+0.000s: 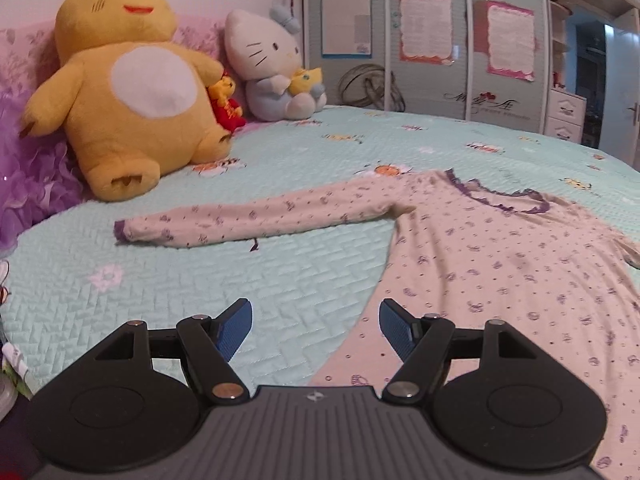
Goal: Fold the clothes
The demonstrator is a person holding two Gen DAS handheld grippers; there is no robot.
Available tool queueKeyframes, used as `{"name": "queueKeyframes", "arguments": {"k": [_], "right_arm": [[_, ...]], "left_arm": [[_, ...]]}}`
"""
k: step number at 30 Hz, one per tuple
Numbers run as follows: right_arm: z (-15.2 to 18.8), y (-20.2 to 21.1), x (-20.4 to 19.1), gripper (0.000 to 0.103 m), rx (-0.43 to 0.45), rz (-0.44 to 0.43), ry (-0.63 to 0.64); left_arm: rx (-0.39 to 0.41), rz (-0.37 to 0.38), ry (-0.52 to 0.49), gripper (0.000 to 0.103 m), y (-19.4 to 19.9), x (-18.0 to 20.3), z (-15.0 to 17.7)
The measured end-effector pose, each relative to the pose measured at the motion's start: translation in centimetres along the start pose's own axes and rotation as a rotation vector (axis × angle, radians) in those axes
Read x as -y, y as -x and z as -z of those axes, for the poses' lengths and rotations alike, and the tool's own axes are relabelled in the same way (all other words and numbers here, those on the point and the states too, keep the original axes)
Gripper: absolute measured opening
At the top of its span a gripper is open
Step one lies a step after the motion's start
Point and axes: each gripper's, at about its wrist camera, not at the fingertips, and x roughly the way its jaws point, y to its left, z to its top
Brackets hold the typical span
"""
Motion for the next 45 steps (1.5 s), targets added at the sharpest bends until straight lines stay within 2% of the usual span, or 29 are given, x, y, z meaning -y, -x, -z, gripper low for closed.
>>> {"name": "queueKeyframes", "arguments": {"k": [5, 6, 7, 8, 9, 11, 16, 20, 24, 25, 26, 27, 28, 30, 36, 37, 38, 40, 42, 43, 45], "right_arm": [[-5.0, 6.2, -0.3, 0.002, 0.172, -0.037, 0.053], [-6.0, 6.5, -0.1, 0.011, 0.183, -0.032, 0.058], [-6.4, 6.4, 0.5, 0.035, 0.164, -0.006, 0.055], [-6.8, 6.2, 1.0, 0.046, 0.144, 0.020, 0.053], [-6.4, 6.0, 1.6, 0.053, 0.141, 0.040, 0.038], [-5.6, 5.5, 2.9, 0.053, 0.135, 0.079, 0.008], [-1.6, 4.2, 7.3, 0.053, 0.091, 0.032, -0.120], [0.7, 3.4, 8.8, 0.053, 0.065, -0.021, -0.210], [1.1, 1.5, 9.1, 0.053, 0.067, -0.080, -0.273], [1.0, 0.9, 9.0, 0.046, 0.069, -0.091, -0.280], [0.8, 0.3, 9.1, 0.022, 0.057, -0.099, -0.285], [0.5, -0.4, 8.9, 0.004, 0.036, -0.093, -0.292], [0.0, -1.1, 8.7, 0.001, 0.018, -0.088, -0.299], [-1.4, -1.7, 8.1, 0.001, 0.038, -0.088, -0.278], [-9.9, 0.0, 6.9, 0.001, 0.250, -0.144, -0.212], [-10.7, -0.5, 7.1, 0.002, 0.235, -0.123, -0.199], [-11.3, -0.9, 7.3, 0.010, 0.220, -0.102, -0.191], [-10.1, -0.7, 8.4, 0.018, 0.190, -0.054, -0.243], [-8.8, -0.3, 9.5, 0.018, 0.160, -0.015, -0.290], [-7.1, 0.8, 9.2, 0.018, 0.152, -0.062, -0.286], [-3.8, 3.1, 8.7, 0.025, 0.133, -0.158, -0.277]], "left_arm": [[-0.023, 0.025, -0.006, 0.074, 0.3, 1.1, 0.5], [-0.027, 0.033, -0.005, 0.074, 0.4, 1.5, 0.6], [-0.026, 0.044, -0.005, 0.074, 0.6, 1.6, 0.7], [-0.022, 0.053, -0.006, 0.074, 0.9, 1.8, 0.7], [-0.017, 0.060, -0.011, 0.074, 1.3, 2.0, 0.8], [-0.017, 0.063, -0.026, 0.074, 1.6, 2.2, 0.9], [-0.029, 0.043, -0.049, 0.074, 1.8, 2.1, 0.9], [-0.038, 0.026, -0.054, 0.074, 1.8, 2.1, 0.8], [-0.044, 0.037, -0.077, 0.074, 2.1, 3.2, 0.9], [-0.044, 0.042, -0.086, 0.074, 2.2, 3.5, 1.0], [-0.044, 0.046, -0.096, 0.074, 2.3, 3.8, 1.0], [-0.045, 0.048, -0.108, 0.074, 2.3, 4.1, 1.0], [-0.046, 0.049, -0.120, 0.074, 2.4, 4.4, 1.1], [-0.046, 0.046, -0.137, 0.074, 2.4, 4.8, 1.0], [-0.057, 0.042, -0.158, 0.075, 2.0, 5.9, 0.9], [-0.062, 0.045, -0.159, 0.075, 1.9, 6.1, 1.0], [-0.066, 0.048, -0.160, 0.075, 1.8, 6.2, 1.0], [-0.068, 0.057, -0.165, 0.075, 1.9, 6.4, 1.2], [-0.067, 0.062, -0.169, 0.075, 2.0, 6.3, 1.2], [-0.067, 0.065, -0.170, 0.075, 2.1, 6.1, 1.2], [-0.071, 0.064, -0.157, 0.075, 2.4, 5.4, 1.1]]}}
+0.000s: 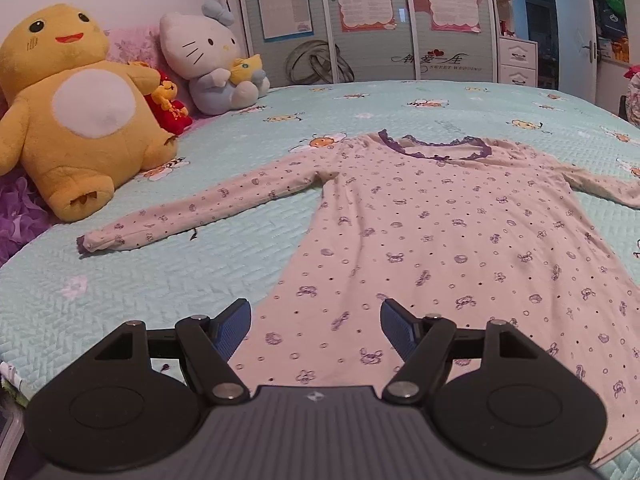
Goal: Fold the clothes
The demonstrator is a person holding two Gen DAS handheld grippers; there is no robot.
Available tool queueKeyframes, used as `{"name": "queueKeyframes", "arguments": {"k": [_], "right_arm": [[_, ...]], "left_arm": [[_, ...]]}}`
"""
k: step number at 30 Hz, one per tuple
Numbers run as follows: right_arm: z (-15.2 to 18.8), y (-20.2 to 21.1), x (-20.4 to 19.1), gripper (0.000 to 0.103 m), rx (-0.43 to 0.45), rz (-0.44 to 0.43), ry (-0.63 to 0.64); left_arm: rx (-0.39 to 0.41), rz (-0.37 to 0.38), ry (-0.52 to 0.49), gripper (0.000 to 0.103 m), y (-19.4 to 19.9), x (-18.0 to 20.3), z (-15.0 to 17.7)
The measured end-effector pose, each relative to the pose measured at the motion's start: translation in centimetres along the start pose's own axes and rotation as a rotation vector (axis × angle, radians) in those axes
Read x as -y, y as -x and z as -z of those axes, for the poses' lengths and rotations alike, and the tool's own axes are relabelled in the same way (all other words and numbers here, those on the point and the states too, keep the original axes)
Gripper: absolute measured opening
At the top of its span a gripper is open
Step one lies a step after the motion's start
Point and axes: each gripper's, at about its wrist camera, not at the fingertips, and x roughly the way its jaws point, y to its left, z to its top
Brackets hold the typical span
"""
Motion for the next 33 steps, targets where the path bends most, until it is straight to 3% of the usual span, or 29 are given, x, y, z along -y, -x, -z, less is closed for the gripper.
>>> {"name": "queueKeyframes", "arguments": {"k": [2, 7, 10, 13, 21, 25, 29, 31, 33], "right_arm": [[4.0, 2.3, -1.3, 0.037, -0.101, -0.091, 0.039], [14.8, 7.0, -5.5, 0.041, -0.380, -0.246, 0.145], [20.2, 7.8, -6.4, 0.041, -0.526, -0.243, 0.171], [23.4, 7.4, -6.4, 0.041, -0.627, -0.205, 0.190], [25.9, 6.8, -7.0, 0.040, -0.689, -0.231, 0.161], [26.5, 6.4, -7.1, 0.022, -0.703, -0.226, 0.159], [26.5, 6.3, -6.6, 0.022, -0.714, -0.233, 0.138], [26.5, 6.3, -6.3, 0.021, -0.718, -0.237, 0.121], [26.4, 6.3, -6.0, 0.022, -0.721, -0.240, 0.110]], "left_arm": [[-0.003, 0.002, 0.025, 0.075, 0.5, -1.1, 0.1], [-0.041, 0.015, 0.084, 0.077, 1.7, -4.3, 1.4], [-0.088, 0.023, 0.123, 0.077, 1.6, -5.9, 2.5], [-0.120, 0.032, 0.163, 0.077, 1.3, -7.4, 3.5], [-0.165, 0.028, 0.321, 0.078, -0.1, -10.9, 4.1], [-0.190, 0.032, 0.383, 0.078, -0.8, -12.4, 3.9], [-0.238, 0.076, 0.403, 0.080, -2.1, -13.2, 4.0], [-0.285, 0.072, 0.415, 0.080, -3.1, -13.6, 4.2], [-0.273, 0.026, 0.447, 0.080, -2.9, -14.2, 4.4]]}}
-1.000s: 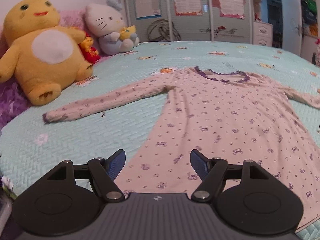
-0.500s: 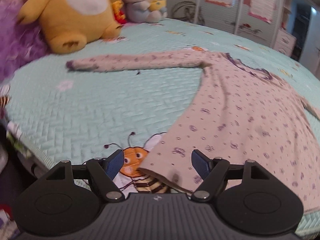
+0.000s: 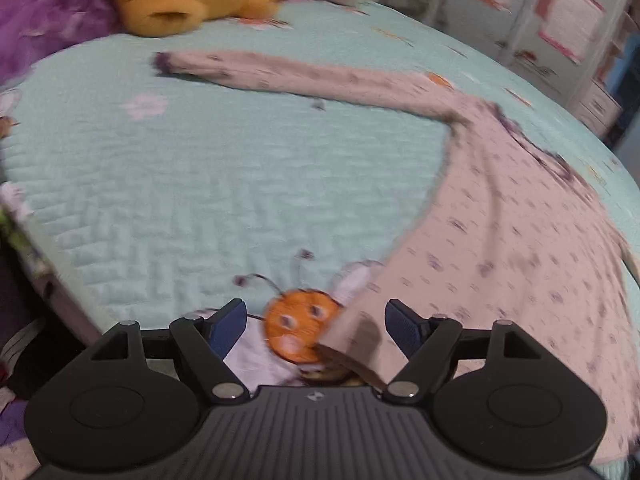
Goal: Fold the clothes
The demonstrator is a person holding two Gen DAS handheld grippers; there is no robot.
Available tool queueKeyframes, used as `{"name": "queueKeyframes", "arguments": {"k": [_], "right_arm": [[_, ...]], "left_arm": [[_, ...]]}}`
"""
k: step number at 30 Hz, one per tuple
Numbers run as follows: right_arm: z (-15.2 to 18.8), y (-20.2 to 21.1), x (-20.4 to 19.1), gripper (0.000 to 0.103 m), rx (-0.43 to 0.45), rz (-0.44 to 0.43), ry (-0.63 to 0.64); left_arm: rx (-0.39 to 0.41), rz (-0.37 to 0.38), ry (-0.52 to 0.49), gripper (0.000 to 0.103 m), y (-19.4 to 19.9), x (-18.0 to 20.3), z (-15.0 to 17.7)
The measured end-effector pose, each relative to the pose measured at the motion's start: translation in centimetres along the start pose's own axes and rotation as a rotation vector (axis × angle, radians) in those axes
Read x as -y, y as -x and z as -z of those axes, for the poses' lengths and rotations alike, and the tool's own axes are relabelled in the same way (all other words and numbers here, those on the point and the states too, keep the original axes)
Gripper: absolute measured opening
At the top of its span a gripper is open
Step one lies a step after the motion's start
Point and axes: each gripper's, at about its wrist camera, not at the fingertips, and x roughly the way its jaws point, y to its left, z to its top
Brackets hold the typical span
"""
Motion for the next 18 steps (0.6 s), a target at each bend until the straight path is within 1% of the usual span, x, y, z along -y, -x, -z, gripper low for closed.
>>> {"name": "queueKeyframes", "arguments": {"k": [2, 4, 5, 6, 8, 9, 11, 13, 14, 15, 16, 17, 18], "right_arm": [[0.0, 0.0, 0.1, 0.022, 0.000, -0.002, -0.004], [0.1, 0.0, 0.2, 0.022, 0.000, -0.003, -0.006], [0.1, 0.0, 0.2, 0.022, 0.000, -0.003, -0.008], [0.1, 0.0, 0.2, 0.022, 0.000, -0.004, -0.009], [0.1, 0.0, 0.2, 0.022, 0.002, -0.006, -0.010], [0.1, 0.1, 0.3, 0.022, 0.002, -0.007, -0.010], [0.1, 0.0, 0.2, 0.022, 0.003, -0.008, -0.009], [0.2, 0.0, 0.3, 0.022, 0.004, -0.010, -0.011], [0.2, 0.1, 0.3, 0.022, 0.004, -0.011, -0.013], [0.2, 0.0, 0.3, 0.022, 0.004, -0.011, -0.013], [0.2, 0.0, 0.3, 0.022, 0.004, -0.011, -0.013], [0.3, 0.0, 0.2, 0.022, 0.004, -0.011, -0.013], [0.3, 0.0, 0.2, 0.022, 0.004, -0.012, -0.014]], "left_arm": [[0.007, 0.012, 0.029, 0.080, 0.3, -0.9, -0.2], [-0.017, 0.019, 0.020, 0.080, 0.0, -1.2, -0.3], [-0.035, 0.022, 0.009, 0.082, -0.3, -1.2, -0.4], [-0.064, 0.035, -0.011, 0.088, -0.8, -1.0, -0.4], [-0.092, 0.059, -0.044, 0.096, -1.6, -0.6, -0.4], [-0.101, 0.078, -0.042, 0.098, -1.8, -0.4, -0.5], [-0.120, 0.116, -0.036, 0.097, -2.0, 0.1, -0.7], [-0.136, 0.178, 0.017, 0.091, -2.3, 0.1, -1.0], [-0.145, 0.206, 0.039, 0.081, -2.4, 0.0, -1.2], [-0.154, 0.234, 0.062, 0.064, -2.6, -0.1, -1.3], [-0.163, 0.263, 0.085, 0.054, -2.7, -0.2, -1.5], [-0.186, 0.304, 0.125, 0.032, -3.0, -0.6, -1.4], [-0.214, 0.337, 0.169, 0.014, -3.3, -0.9, -1.3]]}}
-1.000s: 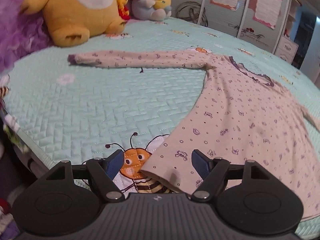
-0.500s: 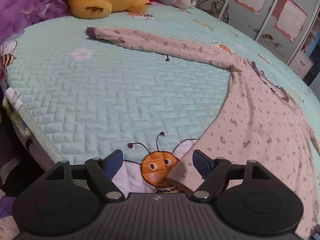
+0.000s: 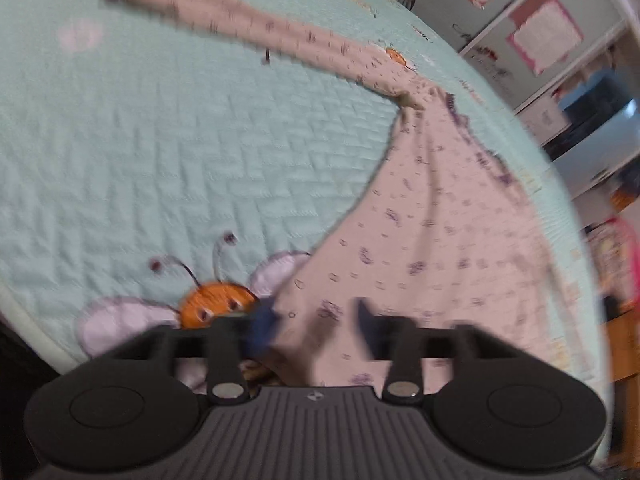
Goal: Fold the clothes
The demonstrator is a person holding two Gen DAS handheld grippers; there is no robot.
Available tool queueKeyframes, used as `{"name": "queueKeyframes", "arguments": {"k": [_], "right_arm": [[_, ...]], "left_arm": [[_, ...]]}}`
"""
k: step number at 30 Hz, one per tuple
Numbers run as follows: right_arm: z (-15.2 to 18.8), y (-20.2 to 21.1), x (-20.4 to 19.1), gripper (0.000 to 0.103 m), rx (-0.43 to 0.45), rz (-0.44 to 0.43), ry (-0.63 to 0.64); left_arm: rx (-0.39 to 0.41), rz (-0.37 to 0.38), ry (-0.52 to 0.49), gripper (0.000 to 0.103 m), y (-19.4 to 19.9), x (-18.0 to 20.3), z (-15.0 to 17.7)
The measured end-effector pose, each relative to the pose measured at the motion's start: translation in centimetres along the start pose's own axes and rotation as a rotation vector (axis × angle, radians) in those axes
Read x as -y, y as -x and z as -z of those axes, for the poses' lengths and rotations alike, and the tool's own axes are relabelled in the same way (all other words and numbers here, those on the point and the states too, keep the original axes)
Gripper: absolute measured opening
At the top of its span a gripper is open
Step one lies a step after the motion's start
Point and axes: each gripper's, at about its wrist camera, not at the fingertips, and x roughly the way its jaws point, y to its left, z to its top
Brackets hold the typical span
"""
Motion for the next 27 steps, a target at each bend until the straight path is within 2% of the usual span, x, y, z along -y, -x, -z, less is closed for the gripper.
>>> {"name": "queueKeyframes", "arguments": {"k": [3, 9, 12, 15, 17, 19, 22, 25, 27], "right_arm": [[0.0, 0.0, 0.0, 0.022, -0.001, -0.004, -0.004], [0.1, 0.1, 0.1, 0.021, -0.001, -0.002, 0.003], [0.2, -0.1, -0.2, 0.001, -0.006, 0.029, 0.029], [0.5, 0.2, -1.4, 0.001, 0.011, 0.050, 0.096], [1.0, 1.4, -2.8, 0.001, 0.049, 0.020, 0.145], [1.5, 2.9, -3.4, 0.001, 0.065, -0.032, 0.115], [3.1, 4.1, -3.4, 0.001, 0.066, -0.044, 0.096], [3.6, 2.5, -1.3, 0.001, 0.014, 0.032, 0.017], [3.3, 2.3, -0.6, 0.001, 0.012, 0.034, -0.022]], "left_arm": [[-0.016, 0.045, 0.092, 0.003, -0.2, -1.5, 0.6], [0.009, 0.069, 0.090, 0.002, 0.9, -1.5, 1.3], [0.009, 0.062, 0.084, 0.001, 0.7, -1.2, 1.2], [0.032, 0.070, 0.071, 0.001, 1.9, -0.9, 1.2], [0.059, 0.088, 0.070, 0.001, 3.4, -0.8, 1.3], [0.082, 0.106, 0.063, 0.001, 4.8, -0.6, 1.3], [0.081, 0.089, 0.054, 0.001, 5.0, -1.2, 1.4], [0.045, 0.044, 0.082, 0.001, 3.4, -2.7, 1.9], [0.040, 0.042, 0.090, 0.001, 3.2, -3.1, 2.1]]}}
